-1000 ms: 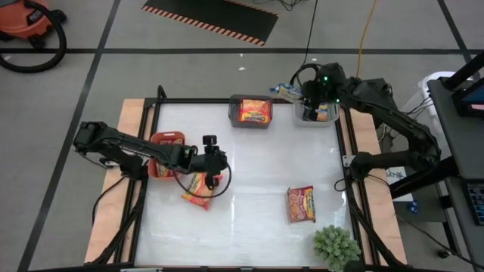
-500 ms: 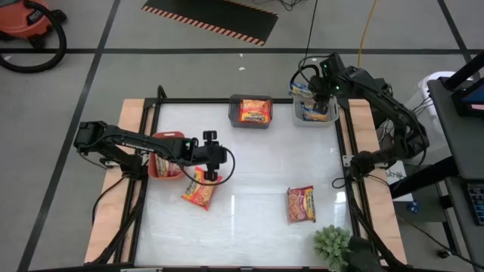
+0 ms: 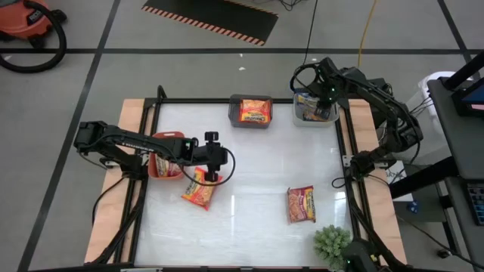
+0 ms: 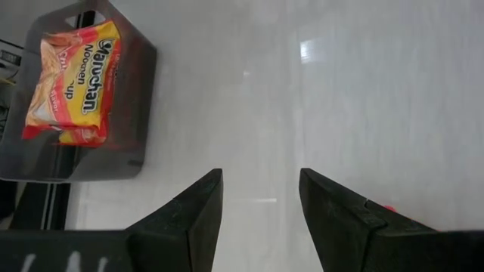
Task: Sort Maruchan noodles
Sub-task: Put the blue noodle pack into the gray bin
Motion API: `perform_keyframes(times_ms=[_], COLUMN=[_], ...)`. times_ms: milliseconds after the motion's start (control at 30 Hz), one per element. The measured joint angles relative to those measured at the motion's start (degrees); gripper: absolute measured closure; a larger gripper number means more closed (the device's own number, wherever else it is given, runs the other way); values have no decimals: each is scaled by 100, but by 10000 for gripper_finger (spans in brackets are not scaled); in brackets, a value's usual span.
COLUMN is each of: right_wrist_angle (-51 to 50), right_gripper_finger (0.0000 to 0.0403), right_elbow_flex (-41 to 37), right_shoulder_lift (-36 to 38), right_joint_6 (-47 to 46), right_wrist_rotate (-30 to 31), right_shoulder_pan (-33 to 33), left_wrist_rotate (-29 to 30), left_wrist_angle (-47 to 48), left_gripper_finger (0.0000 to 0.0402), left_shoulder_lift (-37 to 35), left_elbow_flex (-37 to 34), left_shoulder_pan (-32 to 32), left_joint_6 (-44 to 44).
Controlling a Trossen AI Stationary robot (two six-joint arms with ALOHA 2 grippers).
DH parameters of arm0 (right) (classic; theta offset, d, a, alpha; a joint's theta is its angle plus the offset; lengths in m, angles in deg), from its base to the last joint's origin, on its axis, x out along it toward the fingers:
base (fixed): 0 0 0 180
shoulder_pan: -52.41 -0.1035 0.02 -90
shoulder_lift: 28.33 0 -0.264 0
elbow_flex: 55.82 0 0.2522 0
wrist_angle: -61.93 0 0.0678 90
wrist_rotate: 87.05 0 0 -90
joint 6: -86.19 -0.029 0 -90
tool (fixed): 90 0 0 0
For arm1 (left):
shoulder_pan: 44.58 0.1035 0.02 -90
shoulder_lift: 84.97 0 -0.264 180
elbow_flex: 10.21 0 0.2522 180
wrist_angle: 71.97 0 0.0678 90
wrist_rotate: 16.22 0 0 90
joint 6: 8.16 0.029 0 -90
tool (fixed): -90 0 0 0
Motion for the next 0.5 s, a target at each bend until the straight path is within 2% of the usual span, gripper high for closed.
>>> perform_keyframes(times_ms=[300, 500], right_wrist_angle=[-212, 20], right_gripper_finger=[288, 288], right_elbow_flex=[-97, -473], right_shoulder_lift=[15, 14], right_joint_6=[108, 90], right_wrist_rotate=[-13, 159], right_shoulder_pan=[-6, -9], left_wrist_rotate=[-11, -276], left_wrist_angle=[22, 3], left_gripper_finger=[220, 220], left_shoulder_lift=[0, 0], left_elbow_flex=[-2, -116], left_shoulder_pan=[0, 0], left_joint_6=[-38, -49])
